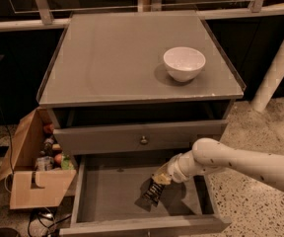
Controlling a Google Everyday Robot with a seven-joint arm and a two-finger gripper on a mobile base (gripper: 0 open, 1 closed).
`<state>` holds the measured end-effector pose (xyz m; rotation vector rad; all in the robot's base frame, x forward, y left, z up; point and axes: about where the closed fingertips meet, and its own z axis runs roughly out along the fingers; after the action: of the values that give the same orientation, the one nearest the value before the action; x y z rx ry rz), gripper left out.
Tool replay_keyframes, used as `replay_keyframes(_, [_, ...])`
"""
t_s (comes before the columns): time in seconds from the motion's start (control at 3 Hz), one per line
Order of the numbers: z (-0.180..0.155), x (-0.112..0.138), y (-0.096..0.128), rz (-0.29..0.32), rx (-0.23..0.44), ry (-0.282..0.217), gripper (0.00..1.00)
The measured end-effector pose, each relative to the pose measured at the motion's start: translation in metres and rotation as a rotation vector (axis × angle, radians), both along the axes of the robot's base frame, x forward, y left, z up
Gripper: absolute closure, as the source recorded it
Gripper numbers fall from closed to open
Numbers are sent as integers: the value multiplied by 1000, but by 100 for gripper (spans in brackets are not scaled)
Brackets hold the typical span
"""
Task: Pick rxbar chocolate from middle drawer and place on counter
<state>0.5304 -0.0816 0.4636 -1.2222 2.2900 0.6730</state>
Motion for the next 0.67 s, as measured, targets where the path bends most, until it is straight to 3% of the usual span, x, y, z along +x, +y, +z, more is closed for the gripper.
replay_keyframes(0.67, [34,-5,-10,-17,-8,-7,100])
